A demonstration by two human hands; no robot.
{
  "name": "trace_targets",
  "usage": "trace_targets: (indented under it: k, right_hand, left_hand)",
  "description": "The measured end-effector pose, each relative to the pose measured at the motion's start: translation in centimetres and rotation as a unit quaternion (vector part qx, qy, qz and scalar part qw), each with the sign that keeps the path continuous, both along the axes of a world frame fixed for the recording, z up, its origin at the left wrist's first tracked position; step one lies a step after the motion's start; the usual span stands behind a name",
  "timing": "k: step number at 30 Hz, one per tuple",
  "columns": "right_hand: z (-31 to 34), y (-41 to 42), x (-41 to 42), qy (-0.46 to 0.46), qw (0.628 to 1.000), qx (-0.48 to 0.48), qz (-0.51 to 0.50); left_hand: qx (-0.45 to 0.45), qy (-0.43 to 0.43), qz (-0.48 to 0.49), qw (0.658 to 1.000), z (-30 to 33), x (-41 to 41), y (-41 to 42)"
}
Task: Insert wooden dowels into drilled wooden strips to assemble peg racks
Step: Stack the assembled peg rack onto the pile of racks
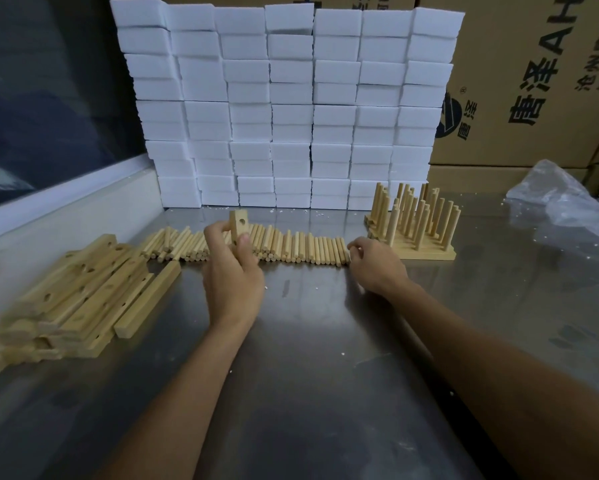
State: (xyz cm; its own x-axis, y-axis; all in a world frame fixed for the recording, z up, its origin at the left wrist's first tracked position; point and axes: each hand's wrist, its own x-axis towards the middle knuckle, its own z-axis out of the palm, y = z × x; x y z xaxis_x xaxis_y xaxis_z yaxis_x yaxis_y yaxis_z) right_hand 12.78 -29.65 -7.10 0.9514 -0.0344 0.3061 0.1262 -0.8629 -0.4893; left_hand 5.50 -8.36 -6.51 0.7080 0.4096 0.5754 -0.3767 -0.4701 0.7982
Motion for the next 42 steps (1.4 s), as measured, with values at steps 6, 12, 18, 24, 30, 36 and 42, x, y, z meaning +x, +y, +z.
trace_targets:
  k: [6,12,18,24,30,36,42]
  right_hand:
    - [0.7,-0.2,1.3,0.039,0.999,-0.020,-0.005]
    - [1.4,0.5,1.4,0.053,0.997,-0.049,-0.009]
    - [1.9,0.9,1.4,0.073,0.994,-0.073,-0.038]
    - [2.0,0.3,1.4,0.079,0.993,-0.072,-0.058]
    - [2.1,1.1,0.3,0.064,0.997,-0.007,-0.033]
    - [2.3,1.8,-2.4,-0.022,0.995,0.097,0.014]
    - [3.5,2.4,-4.9,-0.100,0.980,0.170,0.025]
  left_hand:
    - [-0.250,0.117,-0.091,0.957,-0.9,1.3,-0.3]
    - [-0.319,0.145,-0.113,0.930,-0.9,1.4,-0.1]
    - [-0.322,0.143,-0.112,0.929,-1.0,1.4,-0.1]
    - [-0.332,0.143,-0.127,0.924,-0.9,1.4,-0.1]
    - [-0.322,0.142,-0.135,0.926,-0.7,0.9,-0.2]
    - [-0.310,0.135,-0.142,0.931,-0.2,0.6,-0.5]
    - [-0.283,0.131,-0.157,0.937,0.3,-0.1,-0.9]
